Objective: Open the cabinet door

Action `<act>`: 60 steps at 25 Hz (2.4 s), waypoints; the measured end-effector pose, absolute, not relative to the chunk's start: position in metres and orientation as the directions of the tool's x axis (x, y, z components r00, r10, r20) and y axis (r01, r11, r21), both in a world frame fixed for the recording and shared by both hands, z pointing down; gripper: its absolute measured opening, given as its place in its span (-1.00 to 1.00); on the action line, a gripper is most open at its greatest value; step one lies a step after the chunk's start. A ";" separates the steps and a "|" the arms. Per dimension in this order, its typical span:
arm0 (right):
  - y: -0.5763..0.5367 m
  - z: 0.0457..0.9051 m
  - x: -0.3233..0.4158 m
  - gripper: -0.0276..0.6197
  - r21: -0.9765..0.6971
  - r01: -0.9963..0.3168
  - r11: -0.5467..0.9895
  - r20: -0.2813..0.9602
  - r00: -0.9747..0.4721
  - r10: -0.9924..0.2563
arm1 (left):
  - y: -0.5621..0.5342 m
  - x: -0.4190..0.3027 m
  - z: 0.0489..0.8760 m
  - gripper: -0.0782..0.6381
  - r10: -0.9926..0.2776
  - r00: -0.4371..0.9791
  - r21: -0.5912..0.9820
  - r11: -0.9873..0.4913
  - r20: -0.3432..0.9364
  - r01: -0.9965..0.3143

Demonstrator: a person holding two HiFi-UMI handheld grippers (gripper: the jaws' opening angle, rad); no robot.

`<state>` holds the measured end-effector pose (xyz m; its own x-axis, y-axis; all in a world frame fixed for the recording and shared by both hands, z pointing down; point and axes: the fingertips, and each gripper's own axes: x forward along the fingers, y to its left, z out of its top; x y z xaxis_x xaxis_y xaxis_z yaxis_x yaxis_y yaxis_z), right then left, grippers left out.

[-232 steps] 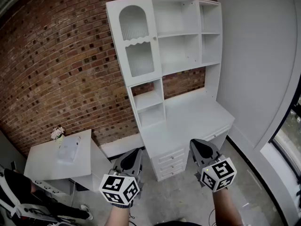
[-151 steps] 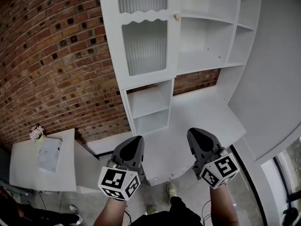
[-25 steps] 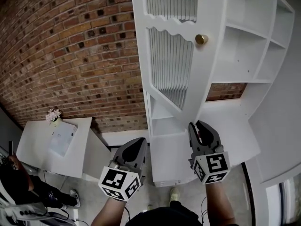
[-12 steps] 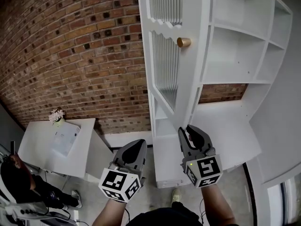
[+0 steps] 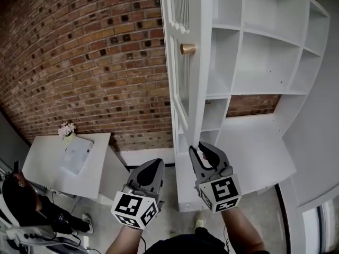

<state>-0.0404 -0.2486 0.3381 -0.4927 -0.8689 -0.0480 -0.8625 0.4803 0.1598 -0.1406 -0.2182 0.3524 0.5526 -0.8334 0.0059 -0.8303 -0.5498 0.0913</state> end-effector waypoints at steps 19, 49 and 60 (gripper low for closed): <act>-0.244 0.336 -0.093 -0.67 0.195 -0.799 0.569 -0.022 -0.583 -0.812 | -0.207 -0.168 0.350 -0.76 -0.858 0.514 0.095 -0.512 -0.006 -0.854; -0.218 0.342 -0.026 -0.78 0.133 -0.867 0.479 -0.032 -0.487 -0.873 | -0.200 -0.120 0.349 -0.76 -0.785 0.620 0.096 -0.618 -0.008 -0.781; -0.210 0.338 0.023 -0.84 0.102 -0.913 0.395 -0.048 -0.402 -0.915 | -0.200 -0.089 0.343 -0.76 -0.742 0.671 0.103 -0.669 -0.018 -0.736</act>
<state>0.0231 -0.2101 0.3379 -0.4015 -0.9146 -0.0479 -0.9129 0.3954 0.1016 -0.0886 -0.2002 0.3431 0.6707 -0.7415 -0.0183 -0.7364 -0.6686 0.1033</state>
